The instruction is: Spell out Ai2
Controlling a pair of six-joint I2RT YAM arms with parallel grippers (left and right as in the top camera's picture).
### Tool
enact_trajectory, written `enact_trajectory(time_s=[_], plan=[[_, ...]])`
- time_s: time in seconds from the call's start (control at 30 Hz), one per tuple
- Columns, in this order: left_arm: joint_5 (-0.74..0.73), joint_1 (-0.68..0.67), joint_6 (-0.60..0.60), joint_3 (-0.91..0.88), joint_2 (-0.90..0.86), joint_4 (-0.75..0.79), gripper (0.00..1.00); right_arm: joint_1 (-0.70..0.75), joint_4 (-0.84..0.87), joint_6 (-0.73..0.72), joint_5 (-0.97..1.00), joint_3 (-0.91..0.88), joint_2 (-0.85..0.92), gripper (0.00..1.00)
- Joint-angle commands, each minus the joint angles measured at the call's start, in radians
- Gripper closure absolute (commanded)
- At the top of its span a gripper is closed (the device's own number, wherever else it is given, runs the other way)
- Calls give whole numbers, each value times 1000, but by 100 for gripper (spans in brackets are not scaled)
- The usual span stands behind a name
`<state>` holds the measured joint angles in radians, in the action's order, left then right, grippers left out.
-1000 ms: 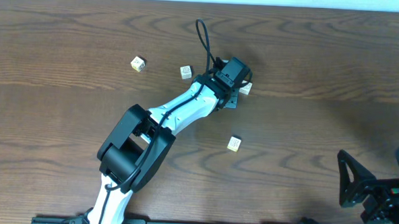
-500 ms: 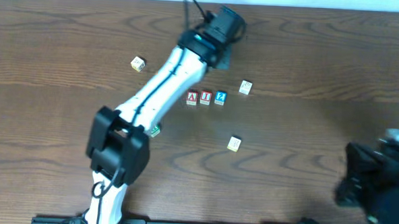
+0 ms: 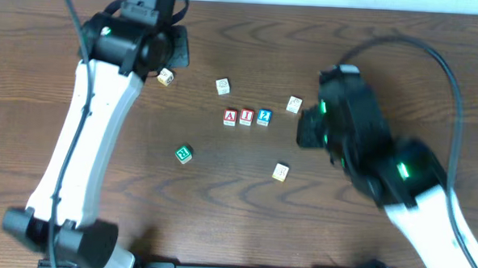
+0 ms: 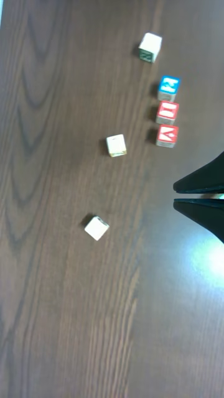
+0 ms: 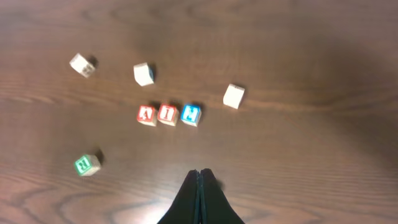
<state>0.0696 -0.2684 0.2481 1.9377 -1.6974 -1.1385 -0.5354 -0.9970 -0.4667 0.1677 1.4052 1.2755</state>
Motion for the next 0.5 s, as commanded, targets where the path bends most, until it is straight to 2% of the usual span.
enact_trajectory(time_s=[0.0, 0.1, 0.17, 0.23, 0.33, 0.47], plan=[[-56, 24, -80, -75, 76, 3, 94, 133, -2, 121, -240, 65, 63, 99], [-188, 100, -100, -216, 148, 67, 94, 336, 16, 199, -447, 69, 73, 99], [-369, 174, -118, -337, 175, 154, 94, 479, 18, 255, -648, 60, 101, 99], [-543, 227, -114, -454, 179, 256, 94, 554, 18, 279, -780, 31, 143, 99], [-595, 235, -39, -621, 153, 428, 94, 557, 19, 281, -860, -20, 243, 99], [-603, 187, 66, -725, 75, 563, 94, 492, 71, 274, -925, -26, 399, 99]])
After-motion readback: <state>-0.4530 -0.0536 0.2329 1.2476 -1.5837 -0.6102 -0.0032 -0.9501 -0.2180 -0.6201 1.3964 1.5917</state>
